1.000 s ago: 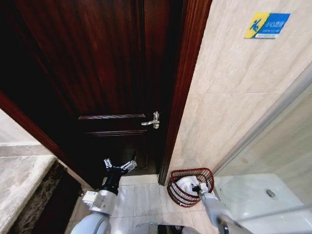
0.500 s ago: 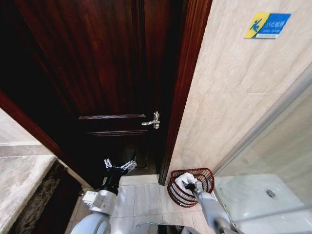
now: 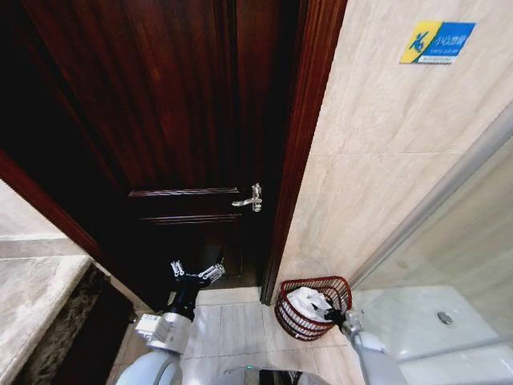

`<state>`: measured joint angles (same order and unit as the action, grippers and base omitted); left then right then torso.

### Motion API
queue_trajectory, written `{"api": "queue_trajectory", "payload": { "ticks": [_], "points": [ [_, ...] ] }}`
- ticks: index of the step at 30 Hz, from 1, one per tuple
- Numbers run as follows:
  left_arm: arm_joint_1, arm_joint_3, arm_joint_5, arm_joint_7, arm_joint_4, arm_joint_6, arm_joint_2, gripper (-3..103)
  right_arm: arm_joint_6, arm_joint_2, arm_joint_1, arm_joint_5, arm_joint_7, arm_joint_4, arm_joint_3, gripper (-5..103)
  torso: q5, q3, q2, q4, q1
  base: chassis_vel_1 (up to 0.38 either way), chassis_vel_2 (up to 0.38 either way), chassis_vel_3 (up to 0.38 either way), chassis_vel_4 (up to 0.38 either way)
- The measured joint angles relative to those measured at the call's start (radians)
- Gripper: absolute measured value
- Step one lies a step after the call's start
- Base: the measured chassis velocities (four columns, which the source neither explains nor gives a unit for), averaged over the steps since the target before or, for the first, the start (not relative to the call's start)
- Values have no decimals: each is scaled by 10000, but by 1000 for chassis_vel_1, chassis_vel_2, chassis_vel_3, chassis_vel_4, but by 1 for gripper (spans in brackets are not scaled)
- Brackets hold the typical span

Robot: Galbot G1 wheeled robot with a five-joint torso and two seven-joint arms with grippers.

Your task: Discard the used towel into the hamper.

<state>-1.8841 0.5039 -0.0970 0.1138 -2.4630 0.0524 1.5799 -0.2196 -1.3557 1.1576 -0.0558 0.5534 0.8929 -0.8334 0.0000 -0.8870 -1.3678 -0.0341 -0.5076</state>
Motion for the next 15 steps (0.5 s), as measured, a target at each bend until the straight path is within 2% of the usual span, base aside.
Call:
{"api": "queue_trajectory", "payload": {
  "ticks": [2,3,6,7,12,13,14,15],
  "points": [
    [-1,-1,0,0,0,0,0,100,-353,-185,871,493,-767,1214,-108,100,2,0,0,-2,0,0,0,0,0],
    [-1,-1,0,0,0,0,0,100,-353,-185,871,493,-767,1214,-108,100,2,0,0,-2,0,0,0,0,0],
    [-1,-2,0,0,0,0,0,100,-270,-480,2213,1653,-1718,3392,-110,100,-3,0,-1,0,0,0,0,0,0],
    [-1,-2,0,0,0,0,0,100,-270,-480,2213,1653,-1718,3392,-110,100,-3,0,-1,0,0,0,0,0,0],
    [-1,-1,0,0,0,0,0,100,-72,-1090,3922,2606,-2691,6846,-206,100,-5,0,-1,-1,0,0,0,0,0],
    [-1,-1,0,0,0,0,0,100,-72,-1090,3922,2606,-2691,6846,-206,100,-5,0,-1,-1,0,0,0,0,0],
    [0,-1,-1,0,1,0,0,100,-99,-1141,4032,2642,-2750,7063,-216,100,-5,0,0,-1,1,0,0,0,0],
    [0,0,0,0,0,0,0,100,-421,-1347,4491,2711,-3032,7969,-223,100,-2,0,-1,-1,0,0,0,0,0]
  ]
}}
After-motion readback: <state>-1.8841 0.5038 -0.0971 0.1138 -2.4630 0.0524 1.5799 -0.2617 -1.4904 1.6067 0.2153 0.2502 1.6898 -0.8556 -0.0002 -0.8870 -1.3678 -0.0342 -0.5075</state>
